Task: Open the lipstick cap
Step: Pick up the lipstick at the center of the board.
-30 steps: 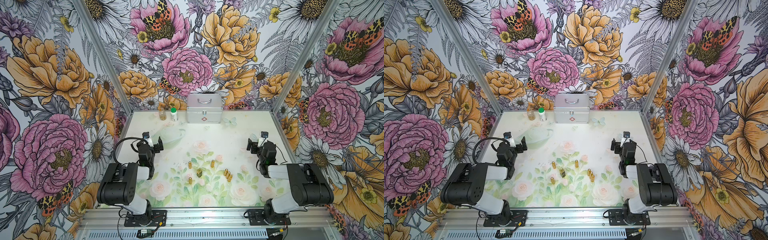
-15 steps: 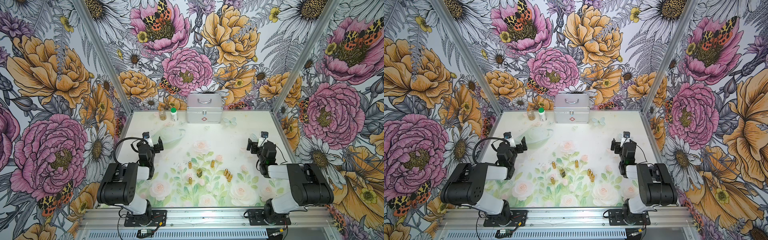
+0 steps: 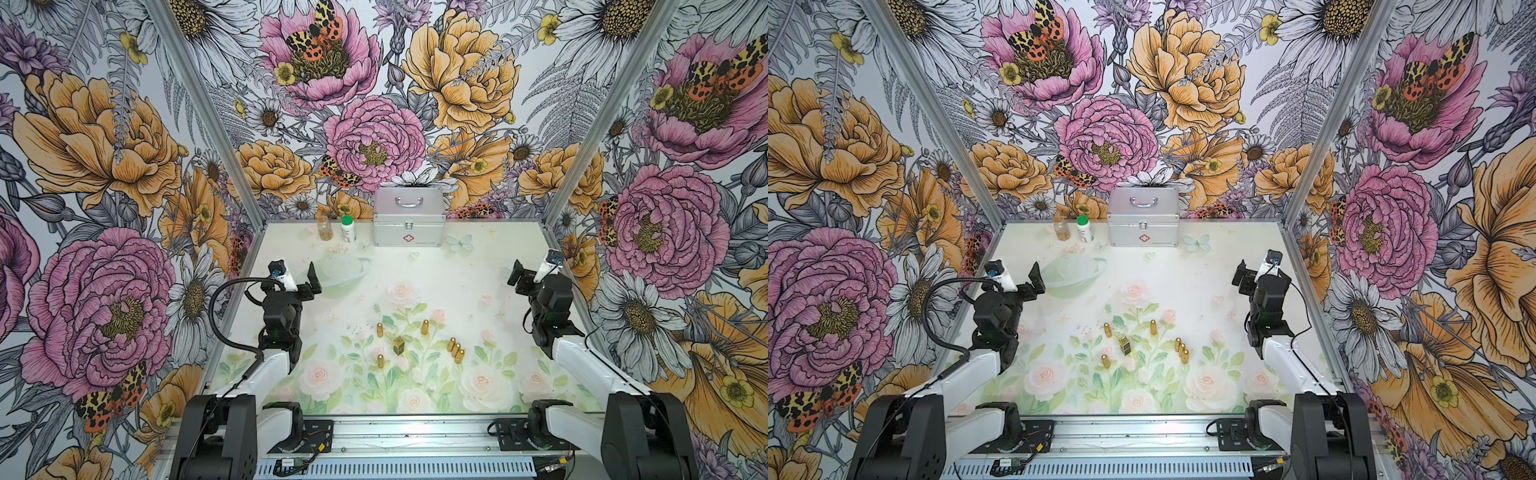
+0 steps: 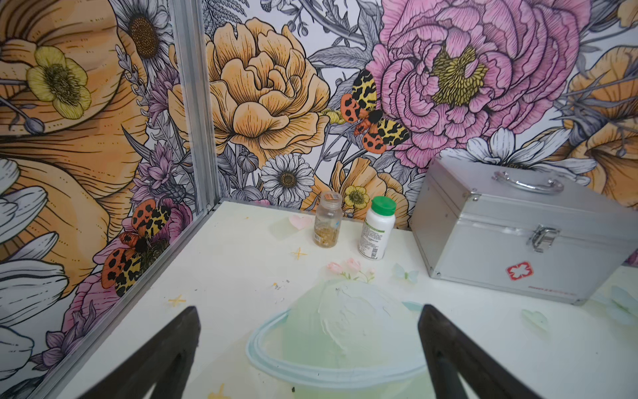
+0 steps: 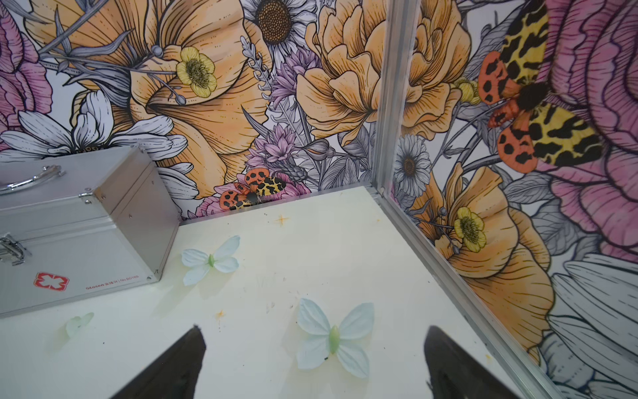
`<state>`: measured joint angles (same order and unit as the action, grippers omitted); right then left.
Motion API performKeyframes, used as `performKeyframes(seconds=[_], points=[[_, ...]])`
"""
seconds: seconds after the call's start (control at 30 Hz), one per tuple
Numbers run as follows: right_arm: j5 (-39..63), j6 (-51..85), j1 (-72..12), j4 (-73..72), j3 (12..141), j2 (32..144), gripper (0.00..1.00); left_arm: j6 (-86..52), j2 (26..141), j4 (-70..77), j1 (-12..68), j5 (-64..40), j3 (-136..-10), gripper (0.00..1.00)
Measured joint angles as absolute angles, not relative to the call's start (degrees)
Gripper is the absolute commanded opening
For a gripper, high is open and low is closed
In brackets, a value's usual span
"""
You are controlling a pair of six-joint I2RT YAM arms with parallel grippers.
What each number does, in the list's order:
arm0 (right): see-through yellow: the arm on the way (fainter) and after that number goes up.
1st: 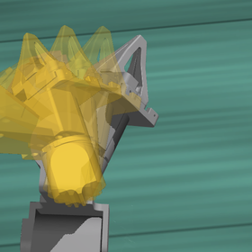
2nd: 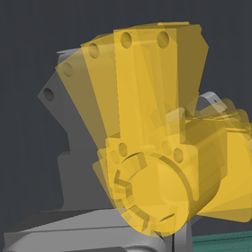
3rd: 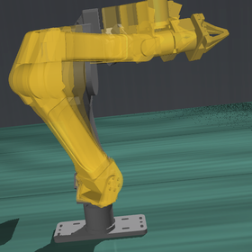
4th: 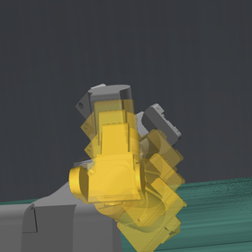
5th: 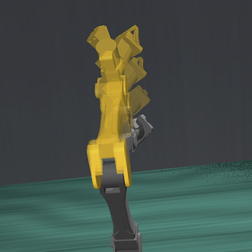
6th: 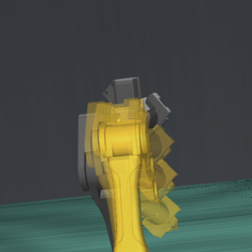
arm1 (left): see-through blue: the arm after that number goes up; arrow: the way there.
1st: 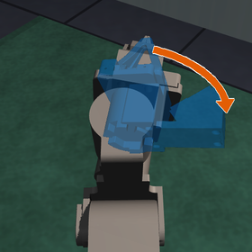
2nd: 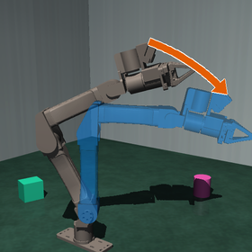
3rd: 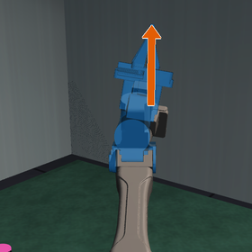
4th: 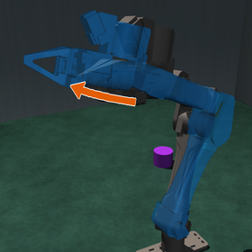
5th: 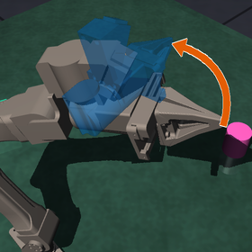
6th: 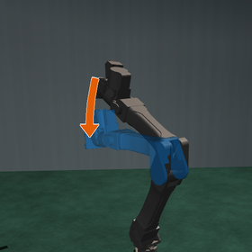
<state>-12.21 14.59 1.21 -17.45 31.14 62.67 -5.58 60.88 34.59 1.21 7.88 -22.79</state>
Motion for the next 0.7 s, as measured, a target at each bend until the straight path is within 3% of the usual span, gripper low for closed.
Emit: performKeyframes(seconds=[0.13,0.4,0.7], points=[[-11.42,18.61,1.63,-7.90,35.22,59.37,1.00,-12.91,54.63,26.63,0.49,7.18,-28.88,0.99],[-6.07,26.13,2.33,11.16,39.72,61.36,1.00,-27.42,49.95,14.50,-2.44,4.62,-29.15,0.99],[0.95,28.01,-1.32,34.00,52.95,67.40,0.94,-24.82,45.98,-4.51,18.02,10.04,-35.48,0.99]])
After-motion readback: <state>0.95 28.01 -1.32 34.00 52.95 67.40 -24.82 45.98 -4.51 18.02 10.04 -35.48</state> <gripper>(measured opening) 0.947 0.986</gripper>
